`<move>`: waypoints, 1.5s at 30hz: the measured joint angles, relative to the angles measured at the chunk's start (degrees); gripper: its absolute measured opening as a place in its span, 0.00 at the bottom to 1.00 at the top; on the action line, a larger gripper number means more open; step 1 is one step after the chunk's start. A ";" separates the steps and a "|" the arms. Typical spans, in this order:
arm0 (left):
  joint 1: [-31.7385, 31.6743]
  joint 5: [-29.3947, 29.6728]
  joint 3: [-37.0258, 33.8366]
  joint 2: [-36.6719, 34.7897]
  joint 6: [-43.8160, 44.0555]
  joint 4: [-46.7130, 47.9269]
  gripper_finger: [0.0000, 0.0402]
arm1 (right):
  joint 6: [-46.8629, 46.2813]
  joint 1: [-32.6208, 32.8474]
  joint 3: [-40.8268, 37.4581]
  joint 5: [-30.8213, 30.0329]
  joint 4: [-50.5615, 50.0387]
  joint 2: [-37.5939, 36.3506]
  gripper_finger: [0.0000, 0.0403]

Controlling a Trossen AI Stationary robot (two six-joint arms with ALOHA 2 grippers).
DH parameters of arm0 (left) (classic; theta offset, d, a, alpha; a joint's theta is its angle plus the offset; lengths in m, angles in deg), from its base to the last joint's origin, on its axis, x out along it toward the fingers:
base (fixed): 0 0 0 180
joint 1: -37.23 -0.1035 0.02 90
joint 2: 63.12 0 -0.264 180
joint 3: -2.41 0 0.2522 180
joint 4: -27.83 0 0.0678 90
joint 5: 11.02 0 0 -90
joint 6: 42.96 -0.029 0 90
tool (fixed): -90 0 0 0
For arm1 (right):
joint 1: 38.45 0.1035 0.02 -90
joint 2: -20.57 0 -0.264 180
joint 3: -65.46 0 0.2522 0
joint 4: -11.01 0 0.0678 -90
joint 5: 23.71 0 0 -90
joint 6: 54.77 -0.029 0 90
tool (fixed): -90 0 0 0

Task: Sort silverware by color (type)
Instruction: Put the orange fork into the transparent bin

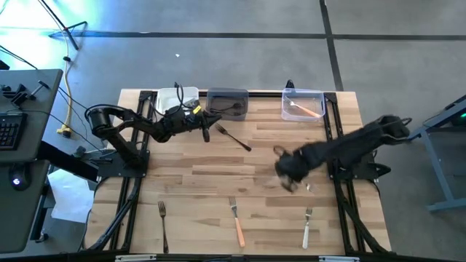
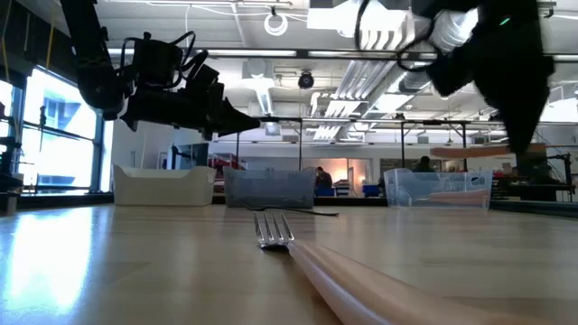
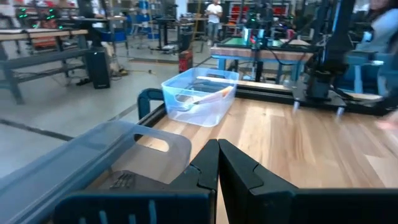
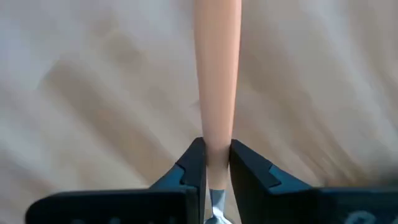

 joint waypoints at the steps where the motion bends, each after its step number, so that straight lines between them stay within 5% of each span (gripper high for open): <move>1: 0.06 0.44 0.00 0.00 0.56 0.00 0.00 | -3.24 -2.94 0.00 -0.08 -1.72 0.00 0.11; 6: 0.11 0.70 0.00 0.00 1.62 0.03 0.00 | -21.48 -15.21 -2.46 0.67 -4.98 0.48 0.11; 15: 0.15 0.47 0.00 0.02 1.70 0.96 0.00 | -36.53 -24.82 -13.10 -4.07 19.04 0.48 0.11; 22: 0.15 0.47 0.00 0.02 1.63 1.83 0.00 | -39.09 -28.20 -16.49 -6.44 19.37 0.50 0.12; 29: 0.15 0.38 0.00 0.02 1.63 4.02 0.00 | -33.66 -28.22 -15.90 -6.44 18.49 0.50 0.33; 34: 0.17 0.31 0.00 0.02 -0.39 4.36 0.00 | -14.45 -28.91 -10.19 -5.06 14.76 0.50 0.50; 41: 0.28 0.31 0.00 0.02 -3.54 4.37 0.00 | 46.32 -26.88 0.83 -5.71 -4.14 0.50 0.55; 45: 1.12 0.33 0.00 0.02 -5.09 4.37 0.00 | 70.54 -24.90 0.93 -8.20 -2.26 0.50 0.56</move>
